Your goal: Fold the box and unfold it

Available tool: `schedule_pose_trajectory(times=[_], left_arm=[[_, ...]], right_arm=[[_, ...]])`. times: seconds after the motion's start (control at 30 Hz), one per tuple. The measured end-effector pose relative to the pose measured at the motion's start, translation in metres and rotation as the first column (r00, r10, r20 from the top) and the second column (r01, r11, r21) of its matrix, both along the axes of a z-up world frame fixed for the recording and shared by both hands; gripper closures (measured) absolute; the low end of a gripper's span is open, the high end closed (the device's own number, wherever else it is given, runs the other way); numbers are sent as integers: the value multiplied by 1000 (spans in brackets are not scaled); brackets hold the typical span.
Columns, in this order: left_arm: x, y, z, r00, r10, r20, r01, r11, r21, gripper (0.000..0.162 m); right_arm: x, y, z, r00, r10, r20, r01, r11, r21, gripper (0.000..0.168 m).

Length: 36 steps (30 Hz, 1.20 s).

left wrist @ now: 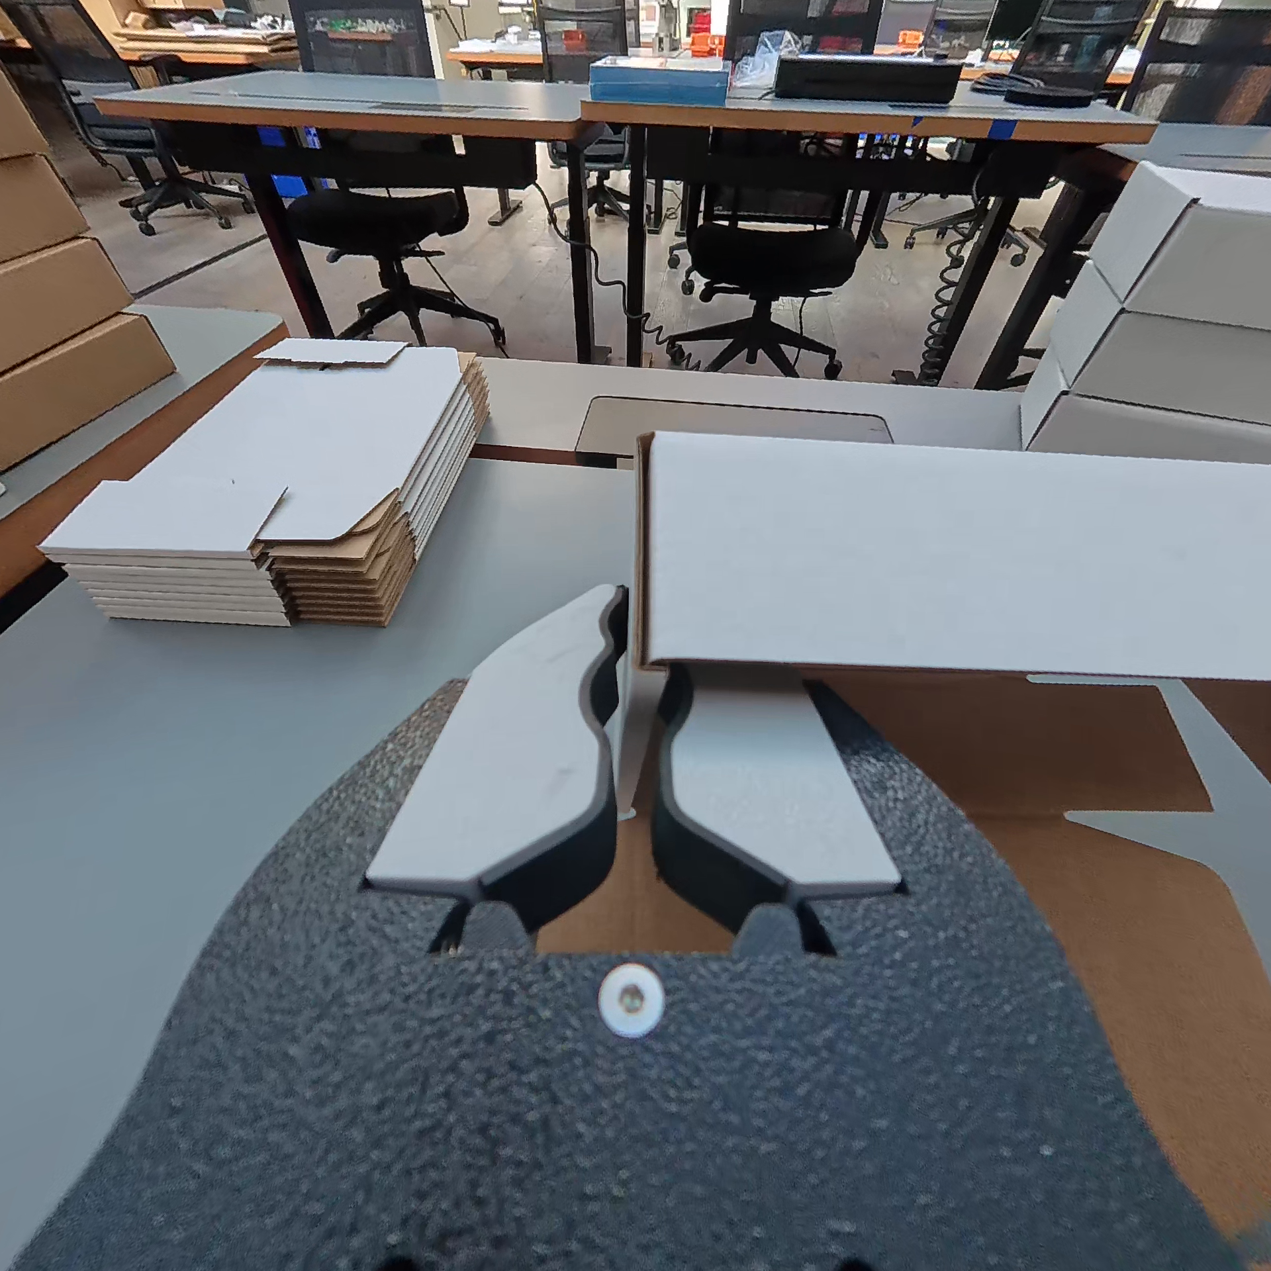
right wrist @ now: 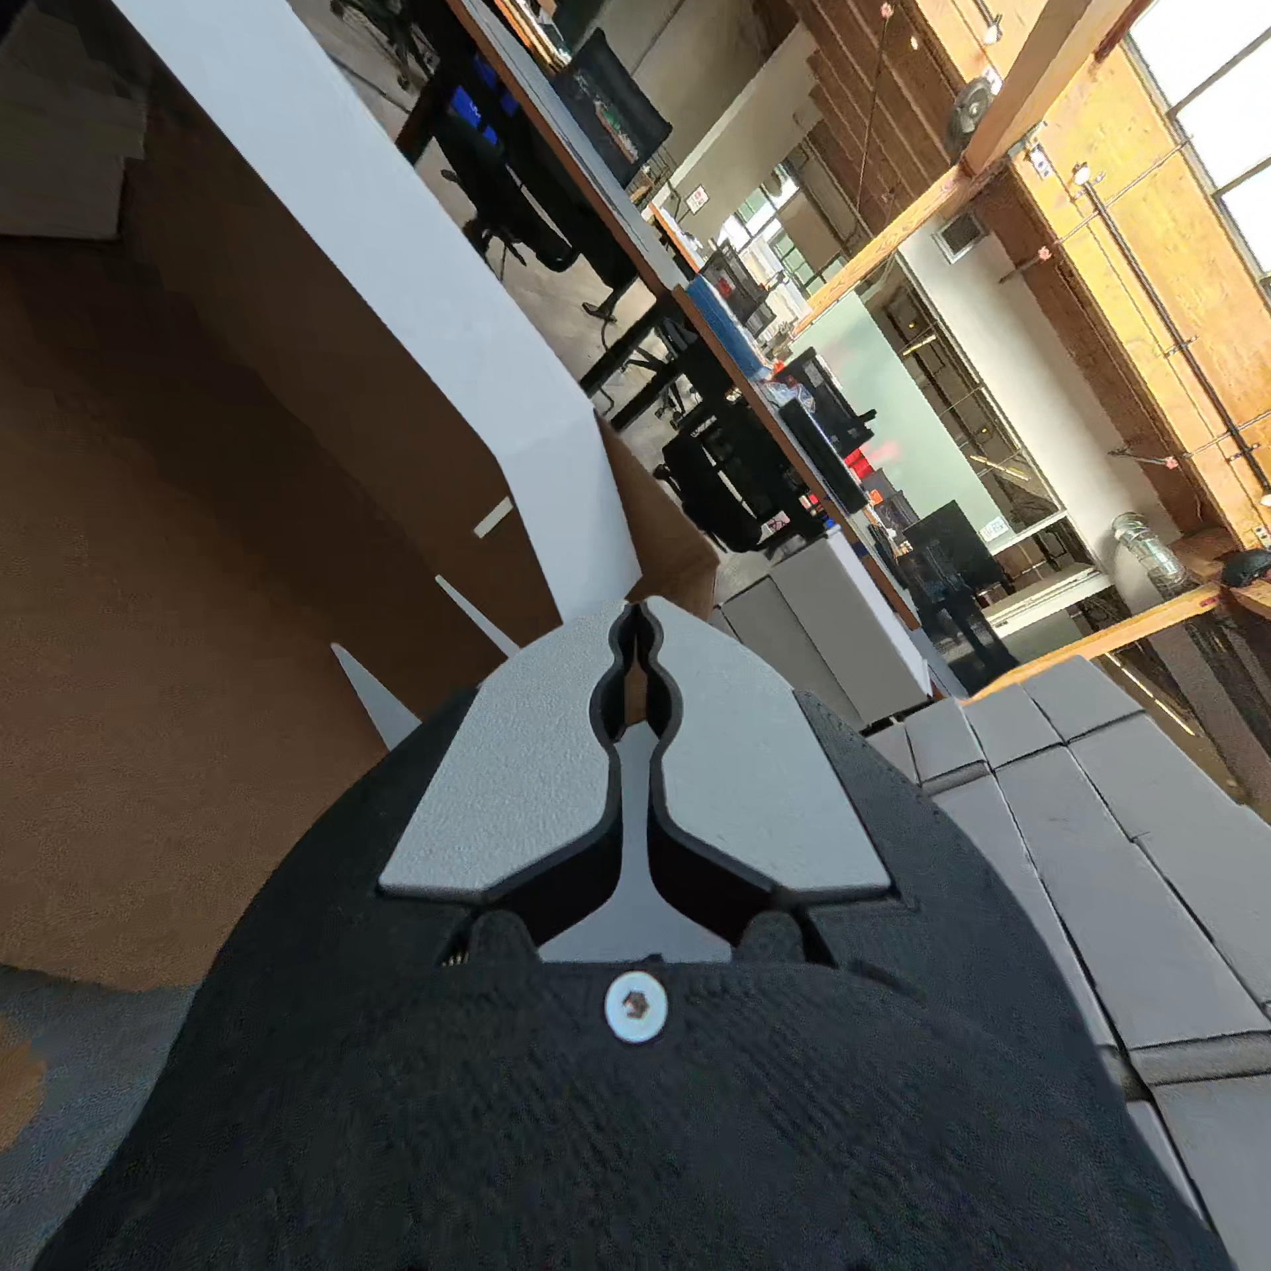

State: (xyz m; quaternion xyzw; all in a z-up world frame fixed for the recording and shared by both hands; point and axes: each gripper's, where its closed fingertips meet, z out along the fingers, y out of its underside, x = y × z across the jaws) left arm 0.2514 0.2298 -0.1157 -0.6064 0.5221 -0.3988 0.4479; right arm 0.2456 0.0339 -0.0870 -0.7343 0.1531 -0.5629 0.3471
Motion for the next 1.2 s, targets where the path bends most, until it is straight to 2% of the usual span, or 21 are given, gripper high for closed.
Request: schedule_pose_trajectory(times=[0.07, 0.17, 0.23, 0.27, 0.33, 0.43, 0.47, 0.63, 0.7, 0.77, 0.83, 0.93, 1.03, 1.1, 1.17, 1.2], left_arm=[[-2, -2, 5, 1000, 0, 16, 0, 1000, -1, 157], [-3, -5, 9, 1000, -10, 28, 9, 1000, 5, 157], [-4, -4, 12, 999, -5, 39, 4, 1000, 23, 157], [-4, -4, 13, 999, -9, 46, 7, 999, 33, 157], [-5, -9, 15, 998, -38, 59, 34, 998, 58, 157], [-5, -21, 14, 993, -98, 73, 89, 989, 115, 156], [-5, -24, 14, 991, -113, 75, 101, 984, 146, 155], [-5, -44, 14, 980, -179, 90, 149, 951, 272, 153], [-5, -48, 14, 978, -183, 100, 148, 948, 281, 153], [-4, -50, 11, 979, -184, 93, 155, 955, 253, 153], [-3, -49, 8, 981, -167, 97, 147, 972, 181, 153], [0, -37, 11, 987, -113, 112, 115, 993, -9, 157], [4, -16, 17, 993, -59, 103, 65, 997, -47, 156], [4, -6, 21, 993, -44, 110, 52, 996, -69, 157], [4, 0, 22, 994, -34, 107, 42, 996, -79, 157], [4, 2, 22, 994, -33, 109, 41, 996, -80, 156]], right_arm=[[3, 7, -4, 1000, -22, -5, 22, 1000, -9, 168], [2, 23, -8, 998, -19, -57, 23, 997, 79, 168], [1, 35, -14, 989, 43, -141, -9, 972, 237, 168], [-1, 42, -13, 979, 104, -174, -37, 935, 353, 168], [-3, 45, -4, 954, 221, -202, -64, 810, 583, 168], [-6, 49, 12, 873, 441, -207, -65, 527, 848, 168], [-8, 51, 17, 835, 513, -196, -60, 440, 896, 168], [-21, 51, 42, 710, 702, -65, -24, 116, 993, 168], [-24, 50, 47, 670, 742, -22, -7, 36, 999, 168], [-23, 49, 44, 662, 749, -21, 6, 23, 1000, 168], [-20, 48, 37, 681, 730, -58, 19, 61, 998, 168], [-22, 50, 16, 698, 688, -198, 78, 201, 976, 168], [-39, 43, -1, 684, 672, -284, 80, 318, 945, 168], [-38, 19, -6, 766, 569, -299, 91, 364, 927, 168], [-31, -8, -7, 832, 471, -294, 121, 365, 923, 168], [-27, -16, -11, 838, 451, -308, 147, 357, 922, 168]])
